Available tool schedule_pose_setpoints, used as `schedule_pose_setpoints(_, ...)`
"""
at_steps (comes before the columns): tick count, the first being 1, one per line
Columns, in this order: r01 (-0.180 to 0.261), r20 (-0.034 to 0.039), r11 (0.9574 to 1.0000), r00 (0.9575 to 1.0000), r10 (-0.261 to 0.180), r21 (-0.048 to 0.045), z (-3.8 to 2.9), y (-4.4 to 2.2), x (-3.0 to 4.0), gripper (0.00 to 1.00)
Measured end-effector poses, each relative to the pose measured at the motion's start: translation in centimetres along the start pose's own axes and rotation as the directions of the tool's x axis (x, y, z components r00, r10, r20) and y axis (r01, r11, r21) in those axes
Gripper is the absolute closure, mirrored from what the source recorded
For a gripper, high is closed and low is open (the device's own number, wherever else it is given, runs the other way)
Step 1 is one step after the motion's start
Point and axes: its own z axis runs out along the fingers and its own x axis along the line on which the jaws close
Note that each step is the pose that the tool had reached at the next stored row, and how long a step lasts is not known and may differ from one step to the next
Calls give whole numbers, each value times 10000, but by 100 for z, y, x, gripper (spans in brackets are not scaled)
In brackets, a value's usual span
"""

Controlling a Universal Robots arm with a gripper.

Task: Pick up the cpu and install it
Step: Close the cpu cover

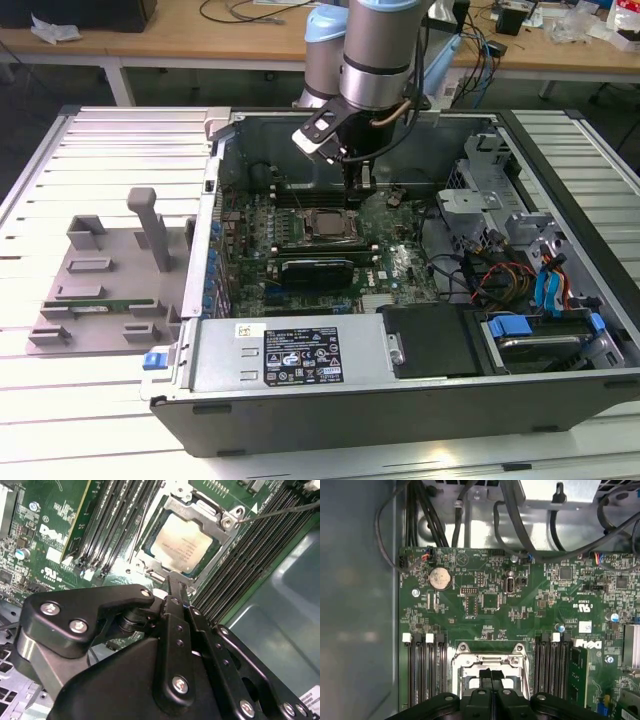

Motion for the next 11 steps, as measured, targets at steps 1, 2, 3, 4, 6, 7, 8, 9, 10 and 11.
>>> schedule_pose_setpoints(1, -1, -1, 10000, 10000, 1, 0, 5, -41, 1, 89)
schedule_pose_setpoints(2, -1, -1, 10000, 10000, 1, -1, 6, -53, 1, 89)
schedule_pose_setpoints(3, -2, -2, 10000, 10000, 2, 0, 8, -68, 1, 89)
schedule_pose_setpoints(4, -1, -1, 10000, 10000, 1, -1, 12, -93, 2, 89)
schedule_pose_setpoints(6, 0, -1, 10000, 10000, 0, -1, 16, -115, 2, 89)
schedule_pose_setpoints(7, -2, -1, 10000, 10000, 2, -1, 18, -130, 3, 89)
schedule_pose_setpoints(8, -1, -2, 10000, 10000, 1, 0, 20, -139, 3, 89)
schedule_pose_setpoints(9, -1, -2, 10000, 10000, 1, -1, 23, -148, 3, 89)
schedule_pose_setpoints(10, -2, -2, 10000, 10000, 2, -1, 26, -164, 3, 89)
schedule_pose_setpoints(11, -1, -1, 10000, 10000, 1, 0, 32, -188, 4, 89)
